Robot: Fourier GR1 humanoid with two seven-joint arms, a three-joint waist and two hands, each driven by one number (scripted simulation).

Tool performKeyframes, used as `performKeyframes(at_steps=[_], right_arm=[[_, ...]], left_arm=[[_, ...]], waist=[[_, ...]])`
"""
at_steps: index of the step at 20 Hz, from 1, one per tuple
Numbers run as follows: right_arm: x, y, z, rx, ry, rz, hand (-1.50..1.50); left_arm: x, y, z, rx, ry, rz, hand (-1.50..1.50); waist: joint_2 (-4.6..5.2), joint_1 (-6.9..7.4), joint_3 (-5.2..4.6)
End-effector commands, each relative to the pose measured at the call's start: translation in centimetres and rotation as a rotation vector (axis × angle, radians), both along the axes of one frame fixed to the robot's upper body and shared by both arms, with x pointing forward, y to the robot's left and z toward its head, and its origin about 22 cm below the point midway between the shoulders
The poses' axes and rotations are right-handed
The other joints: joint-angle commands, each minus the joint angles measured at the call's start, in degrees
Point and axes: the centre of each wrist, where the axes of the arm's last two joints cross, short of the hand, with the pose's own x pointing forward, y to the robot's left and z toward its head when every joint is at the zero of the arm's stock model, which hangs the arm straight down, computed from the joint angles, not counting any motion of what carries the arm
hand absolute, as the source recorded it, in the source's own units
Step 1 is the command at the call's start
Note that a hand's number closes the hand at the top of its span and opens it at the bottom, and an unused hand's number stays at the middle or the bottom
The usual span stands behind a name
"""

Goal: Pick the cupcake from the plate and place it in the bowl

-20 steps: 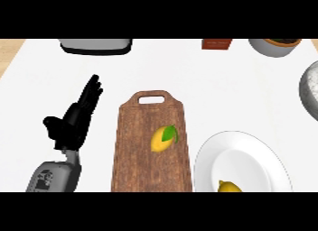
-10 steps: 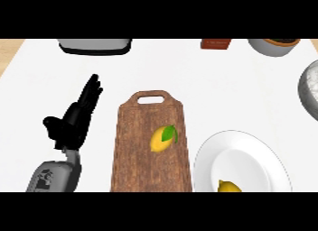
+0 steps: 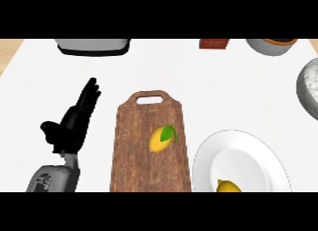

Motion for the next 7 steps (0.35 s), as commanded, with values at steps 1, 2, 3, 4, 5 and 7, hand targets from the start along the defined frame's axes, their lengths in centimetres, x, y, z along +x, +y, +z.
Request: performKeyframes(at_steps=[1,2,3,4,5,7], right_arm=[[-1.3,-0.9,0.2,0.11,-0.064,0.19,-1.5],[-1.1,-0.4,-1.2,0.104,-0.059,0.22,-1.5],[-1.8,-0.5,-2.6,0.119,-0.046,0.21,-1.5],[-2.3,-1.3,-0.7,0.093,-0.036,0.208,-1.5],[-1.4,-0.2,-2.6,0.112,-0.051,0.213,-1.5],[-2.2,-1.2,-0.3,0.106,-0.054,0.223,-1.5]], left_arm=[[0.5,1.1,0.7,-0.01,0.001,0.015,0.0],[0.8,0.1,1.0,-0.001,0.002,-0.01,0.0],[0.1,0.9,0.3,-0.014,-0.006,0.013,0.0],[0.2,0.9,0.3,-0.007,-0.011,0.005,0.0],[0.6,-0.7,0.6,0.002,-0.01,0.008,0.0],[0.8,1.3,0.7,0.013,0.008,0.024,0.0]], waist=[[0.13,0.04,0.06],[0.08,-0.5,0.1],[-0.07,-0.48,0.05],[0.07,-0.33,0.08],[0.16,-0.4,0.17],[0.01,-0.42,0.05]])
